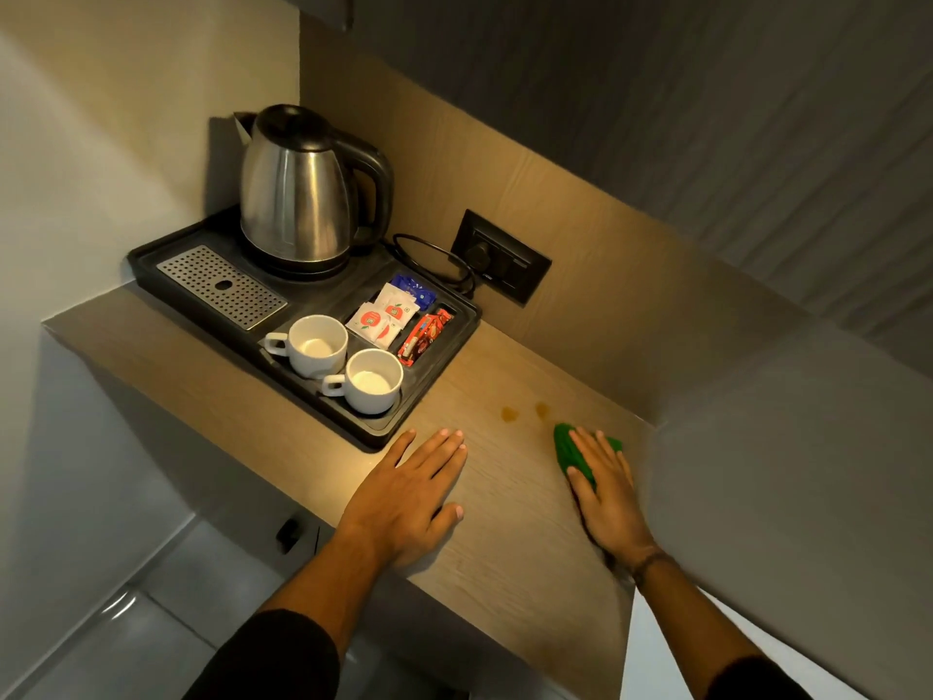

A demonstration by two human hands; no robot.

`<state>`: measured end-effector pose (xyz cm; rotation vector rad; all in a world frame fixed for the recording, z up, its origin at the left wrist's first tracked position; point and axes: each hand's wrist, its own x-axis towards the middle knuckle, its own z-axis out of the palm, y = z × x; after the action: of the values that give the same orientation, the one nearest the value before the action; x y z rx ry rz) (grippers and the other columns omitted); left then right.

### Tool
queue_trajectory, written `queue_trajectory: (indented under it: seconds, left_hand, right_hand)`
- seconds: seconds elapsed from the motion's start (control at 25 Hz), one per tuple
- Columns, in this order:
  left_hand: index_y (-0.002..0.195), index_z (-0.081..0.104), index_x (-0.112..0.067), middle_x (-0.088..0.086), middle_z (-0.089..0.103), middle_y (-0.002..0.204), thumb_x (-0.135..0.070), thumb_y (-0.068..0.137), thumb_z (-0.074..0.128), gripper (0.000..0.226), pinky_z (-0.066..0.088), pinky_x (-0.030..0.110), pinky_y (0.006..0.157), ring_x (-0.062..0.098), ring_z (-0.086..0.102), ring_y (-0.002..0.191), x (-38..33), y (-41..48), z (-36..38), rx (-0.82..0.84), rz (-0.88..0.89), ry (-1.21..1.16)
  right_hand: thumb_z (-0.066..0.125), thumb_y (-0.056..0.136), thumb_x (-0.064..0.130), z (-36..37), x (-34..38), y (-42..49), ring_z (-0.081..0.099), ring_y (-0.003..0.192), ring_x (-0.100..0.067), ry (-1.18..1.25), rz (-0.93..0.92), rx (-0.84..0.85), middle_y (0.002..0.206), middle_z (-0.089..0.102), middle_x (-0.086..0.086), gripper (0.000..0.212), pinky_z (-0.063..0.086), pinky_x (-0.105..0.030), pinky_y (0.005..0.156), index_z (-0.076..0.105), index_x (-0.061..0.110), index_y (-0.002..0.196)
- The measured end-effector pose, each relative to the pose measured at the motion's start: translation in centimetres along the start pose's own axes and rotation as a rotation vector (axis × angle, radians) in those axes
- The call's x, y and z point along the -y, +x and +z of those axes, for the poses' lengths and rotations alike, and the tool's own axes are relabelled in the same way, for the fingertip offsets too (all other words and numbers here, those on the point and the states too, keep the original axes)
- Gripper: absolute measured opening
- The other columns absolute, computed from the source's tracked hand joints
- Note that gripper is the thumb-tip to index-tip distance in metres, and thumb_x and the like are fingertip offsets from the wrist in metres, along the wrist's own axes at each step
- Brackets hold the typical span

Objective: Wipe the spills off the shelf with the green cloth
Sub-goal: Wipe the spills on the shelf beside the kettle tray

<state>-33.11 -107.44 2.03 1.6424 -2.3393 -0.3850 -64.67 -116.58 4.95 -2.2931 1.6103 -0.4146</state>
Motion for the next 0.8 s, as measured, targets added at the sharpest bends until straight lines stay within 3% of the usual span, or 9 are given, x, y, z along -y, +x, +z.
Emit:
queue_trajectory:
  seconds: [0.16,0.32,0.4,0.52,0.72,0.8]
  left_hand:
    - [0.166,0.009,-0.021,-0.001,0.001,0.177,-0.058,0.107,0.026,0.072,-0.005,0.048,0.13,0.014,-0.006,0.161,0.1,-0.1,0.0,-0.006,-0.001,0.002]
    - [0.166,0.01,-0.021,-0.001,0.003,0.177,-0.058,0.106,0.027,0.073,-0.006,0.047,0.13,0.015,-0.004,0.161,-0.1,0.0,0.0,-0.009,-0.003,-0.003]
    - [0.166,0.01,-0.02,0.0,0.004,0.177,-0.058,0.106,0.027,0.073,-0.003,0.049,0.13,0.016,-0.003,0.161,-0.1,0.0,-0.1,-0.013,-0.005,0.009]
    - [0.166,0.008,-0.02,-0.001,0.001,0.177,-0.058,0.107,0.027,0.073,-0.004,0.049,0.13,0.015,-0.005,0.161,-0.2,-0.1,-0.3,0.006,-0.006,0.019]
    - [0.166,0.008,-0.019,0.0,0.002,0.177,-0.057,0.107,0.028,0.073,-0.002,0.05,0.131,0.015,-0.004,0.161,-0.3,-0.1,-0.5,0.001,-0.009,0.016]
    - [0.166,0.008,-0.019,0.0,0.002,0.177,-0.056,0.107,0.027,0.073,0.0,0.051,0.131,0.016,-0.005,0.161,-0.3,-0.2,-0.5,0.003,-0.008,0.019]
  right_hand:
    - [0.051,0.107,0.021,0.2,3.3,7.0,0.019,0.158,-0.024,-0.003,0.228,-0.058,0.166,0.035,-0.002,0.052,0.008,-0.05,0.128,0.039,0.021,0.157]
    - [0.046,0.107,0.031,1.2,2.8,2.9,0.014,0.159,-0.017,0.026,-0.079,0.045,0.167,0.03,0.008,0.053,0.006,-0.048,0.129,0.036,0.028,0.158]
    - [0.048,0.107,0.031,0.4,1.3,2.8,0.017,0.158,-0.021,0.004,-0.061,0.017,0.164,0.031,0.01,0.051,0.008,-0.047,0.128,0.039,0.027,0.157]
    - [0.053,0.106,0.02,0.7,3.9,7.4,0.021,0.158,-0.027,0.003,0.164,-0.059,0.165,0.037,0.0,0.051,0.009,-0.05,0.128,0.042,0.02,0.156]
    - [0.047,0.107,0.033,2.9,5.1,3.4,0.012,0.159,-0.012,0.043,-0.13,0.074,0.168,0.03,0.011,0.053,0.005,-0.044,0.128,0.034,0.036,0.158]
    - [0.046,0.106,0.038,1.9,3.2,2.4,0.017,0.158,-0.014,0.034,-0.084,0.029,0.166,0.032,0.013,0.052,0.008,-0.044,0.128,0.037,0.035,0.157]
